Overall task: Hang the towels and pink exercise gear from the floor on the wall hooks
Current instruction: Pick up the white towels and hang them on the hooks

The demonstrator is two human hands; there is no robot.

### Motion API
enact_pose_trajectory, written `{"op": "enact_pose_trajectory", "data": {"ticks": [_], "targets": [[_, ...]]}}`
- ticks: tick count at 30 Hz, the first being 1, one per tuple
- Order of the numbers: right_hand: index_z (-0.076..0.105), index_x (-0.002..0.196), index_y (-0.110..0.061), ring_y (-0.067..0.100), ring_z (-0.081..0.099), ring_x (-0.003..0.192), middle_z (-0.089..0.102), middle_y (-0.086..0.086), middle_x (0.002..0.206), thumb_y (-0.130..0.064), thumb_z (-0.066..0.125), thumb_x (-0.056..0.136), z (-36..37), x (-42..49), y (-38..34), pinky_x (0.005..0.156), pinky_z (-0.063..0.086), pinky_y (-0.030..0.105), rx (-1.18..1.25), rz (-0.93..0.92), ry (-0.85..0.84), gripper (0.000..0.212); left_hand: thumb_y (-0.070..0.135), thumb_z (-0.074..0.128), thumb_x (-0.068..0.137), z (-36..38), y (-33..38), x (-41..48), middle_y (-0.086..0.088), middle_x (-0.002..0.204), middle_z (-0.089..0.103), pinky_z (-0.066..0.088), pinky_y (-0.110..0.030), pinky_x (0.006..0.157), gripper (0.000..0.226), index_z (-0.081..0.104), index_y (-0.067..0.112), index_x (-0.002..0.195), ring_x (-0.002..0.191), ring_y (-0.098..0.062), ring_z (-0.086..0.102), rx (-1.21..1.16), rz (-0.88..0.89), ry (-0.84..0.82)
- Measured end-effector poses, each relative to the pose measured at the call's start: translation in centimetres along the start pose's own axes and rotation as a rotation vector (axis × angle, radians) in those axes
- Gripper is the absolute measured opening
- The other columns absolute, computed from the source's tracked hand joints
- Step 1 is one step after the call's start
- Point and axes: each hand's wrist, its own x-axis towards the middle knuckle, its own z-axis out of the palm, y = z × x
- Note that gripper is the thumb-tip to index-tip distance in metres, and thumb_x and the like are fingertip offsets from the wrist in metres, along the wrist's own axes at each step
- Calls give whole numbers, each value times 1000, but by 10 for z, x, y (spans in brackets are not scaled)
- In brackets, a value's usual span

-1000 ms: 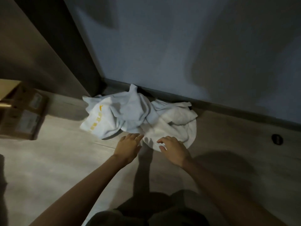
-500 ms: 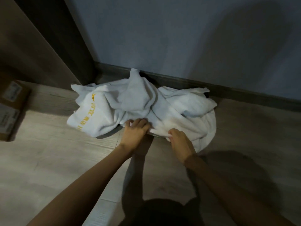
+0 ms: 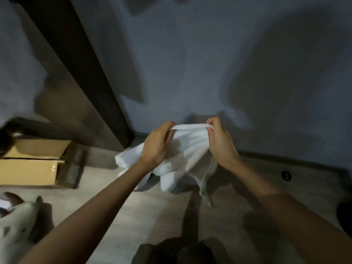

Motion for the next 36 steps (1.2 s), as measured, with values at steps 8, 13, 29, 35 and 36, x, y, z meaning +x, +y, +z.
{"op": "enact_pose_trajectory", "data": {"ticks": [8, 13, 29, 35, 36], "targets": [[52, 109, -16, 18, 58, 83, 62, 0, 93, -22, 51, 93, -201, -14, -206, 69, 36, 23, -94, -237, -29, 17, 34, 37, 100, -181, 210, 24, 6, 92, 65, 49, -41, 80, 22, 57, 23, 98, 88, -16, 62, -108, 74, 125], [60, 98, -26, 7, 58, 81, 64, -9, 87, -45, 64, 82, -310, -39, -278, 70, 42, 23, -186, -269, -2, 26, 29, 40, 100, -249, 339, 32, 19, 78, 60, 44, -23, 72, 23, 51, 35, 80, 77, 3, 55, -80, 255, 151], [53, 80, -14, 13, 49, 69, 49, -7, 65, -40, 47, 90, -462, -58, -328, 66, 39, 33, -66, -355, 492, 28, 7, 41, 95, -253, 414, 57, -4, 73, 49, 28, -27, 60, 10, 49, 9, 89, 66, -21, 46, -3, 163, 209], [55, 94, 1, 22, 55, 82, 61, 15, 89, -28, 41, 97, -482, -31, -316, 74, 40, 34, -94, -230, 598, 32, 17, 47, 95, -320, 484, 104, -7, 78, 47, 30, -29, 64, 14, 45, 12, 83, 74, -16, 43, -52, 304, 360], [54, 97, 2, 24, 56, 85, 62, 17, 93, -24, 40, 98, -486, -27, -323, 73, 39, 32, -62, -227, 646, 29, 17, 47, 95, -333, 505, 111, -7, 79, 48, 30, -28, 65, 12, 45, 14, 84, 75, -14, 43, -32, 365, 389]]}}
